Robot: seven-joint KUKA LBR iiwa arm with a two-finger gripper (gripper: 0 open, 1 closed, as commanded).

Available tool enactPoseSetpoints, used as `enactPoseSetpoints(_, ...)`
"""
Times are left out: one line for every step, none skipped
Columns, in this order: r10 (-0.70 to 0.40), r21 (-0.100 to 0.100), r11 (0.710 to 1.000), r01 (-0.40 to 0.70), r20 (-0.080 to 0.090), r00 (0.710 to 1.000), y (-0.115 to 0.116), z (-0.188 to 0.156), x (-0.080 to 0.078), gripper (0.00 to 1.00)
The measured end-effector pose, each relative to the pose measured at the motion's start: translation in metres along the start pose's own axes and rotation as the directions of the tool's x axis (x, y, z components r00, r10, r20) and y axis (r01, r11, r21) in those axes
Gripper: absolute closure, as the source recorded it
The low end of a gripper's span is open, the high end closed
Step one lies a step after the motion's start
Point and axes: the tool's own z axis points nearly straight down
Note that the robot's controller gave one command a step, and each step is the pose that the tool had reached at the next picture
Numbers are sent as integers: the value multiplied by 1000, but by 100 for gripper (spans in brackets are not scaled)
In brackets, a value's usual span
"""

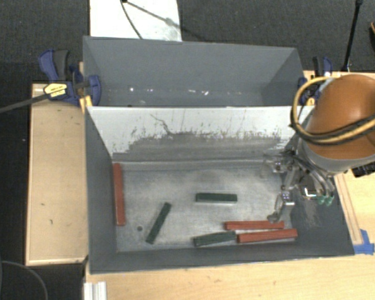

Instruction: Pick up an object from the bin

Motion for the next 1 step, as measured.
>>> enactPoseSetpoints(-85, -1, 996, 85, -1, 996, 43, 122, 7, 0)
